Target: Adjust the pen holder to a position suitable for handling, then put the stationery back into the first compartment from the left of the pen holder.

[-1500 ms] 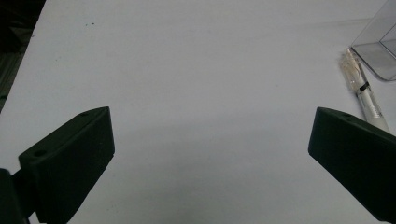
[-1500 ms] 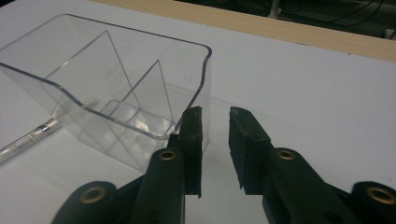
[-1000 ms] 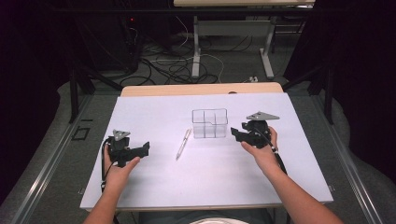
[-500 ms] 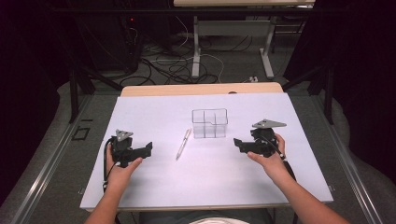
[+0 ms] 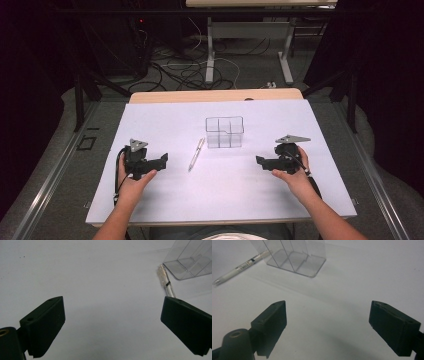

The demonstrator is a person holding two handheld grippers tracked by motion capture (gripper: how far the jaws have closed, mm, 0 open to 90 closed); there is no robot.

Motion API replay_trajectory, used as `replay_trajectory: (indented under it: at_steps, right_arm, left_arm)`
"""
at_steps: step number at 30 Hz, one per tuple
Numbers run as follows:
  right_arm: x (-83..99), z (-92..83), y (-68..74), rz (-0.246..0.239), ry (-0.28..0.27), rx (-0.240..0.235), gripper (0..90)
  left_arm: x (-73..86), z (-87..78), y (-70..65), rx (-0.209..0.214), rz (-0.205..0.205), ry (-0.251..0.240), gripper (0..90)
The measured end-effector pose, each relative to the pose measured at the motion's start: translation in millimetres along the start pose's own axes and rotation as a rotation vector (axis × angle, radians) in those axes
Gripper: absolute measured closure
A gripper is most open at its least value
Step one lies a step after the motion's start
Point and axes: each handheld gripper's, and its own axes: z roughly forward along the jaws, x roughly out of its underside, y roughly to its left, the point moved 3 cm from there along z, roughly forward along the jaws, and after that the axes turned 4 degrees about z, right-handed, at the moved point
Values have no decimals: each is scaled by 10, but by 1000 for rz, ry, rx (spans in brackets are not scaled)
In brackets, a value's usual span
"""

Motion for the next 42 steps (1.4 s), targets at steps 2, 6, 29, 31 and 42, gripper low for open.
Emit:
replay_trajectory:
  at_steps: [2, 6, 29, 31, 42]
  right_arm:
    - [24, 31, -27, -5, 13, 13, 132]
    - [60, 104, -50, -36, 34, 38, 81]
    - [88, 191, 31, -101, 57, 72, 0]
    - [85, 189, 23, -101, 53, 73, 0]
    - [84, 180, 6, -91, 47, 65, 0]
  left_arm:
    - [0, 8, -24, 4, 8, 1, 57]
    - [2, 16, -79, 17, 19, 18, 62]
    - [-322, 291, -450, 97, 76, 89, 159]
    - [-346, 323, -478, 102, 79, 100, 164]
    - [-415, 435, -610, 90, 112, 132, 285]
